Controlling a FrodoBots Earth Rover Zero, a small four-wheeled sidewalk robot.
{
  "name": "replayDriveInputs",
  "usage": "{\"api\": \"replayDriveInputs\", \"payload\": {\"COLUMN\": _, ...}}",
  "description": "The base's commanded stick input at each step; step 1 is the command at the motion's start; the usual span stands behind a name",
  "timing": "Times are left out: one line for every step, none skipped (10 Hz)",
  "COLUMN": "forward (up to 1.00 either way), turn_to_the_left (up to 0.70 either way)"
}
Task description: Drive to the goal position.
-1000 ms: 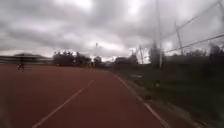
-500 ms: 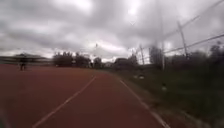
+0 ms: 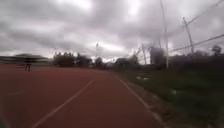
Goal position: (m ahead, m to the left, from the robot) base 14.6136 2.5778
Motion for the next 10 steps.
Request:
{"api": "replayDriveInputs", "payload": {"forward": 0.70, "turn_to_the_left": 0.00}}
{"api": "replayDriveInputs", "payload": {"forward": 0.70, "turn_to_the_left": 0.00}}
{"api": "replayDriveInputs", "payload": {"forward": 0.70, "turn_to_the_left": 0.00}}
{"api": "replayDriveInputs", "payload": {"forward": 0.70, "turn_to_the_left": 0.00}}
{"api": "replayDriveInputs", "payload": {"forward": 0.70, "turn_to_the_left": 0.00}}
{"api": "replayDriveInputs", "payload": {"forward": 0.70, "turn_to_the_left": 0.00}}
{"api": "replayDriveInputs", "payload": {"forward": 0.70, "turn_to_the_left": 0.00}}
{"api": "replayDriveInputs", "payload": {"forward": 0.70, "turn_to_the_left": 0.00}}
{"api": "replayDriveInputs", "payload": {"forward": 0.70, "turn_to_the_left": 0.00}}
{"api": "replayDriveInputs", "payload": {"forward": 0.70, "turn_to_the_left": 0.00}}
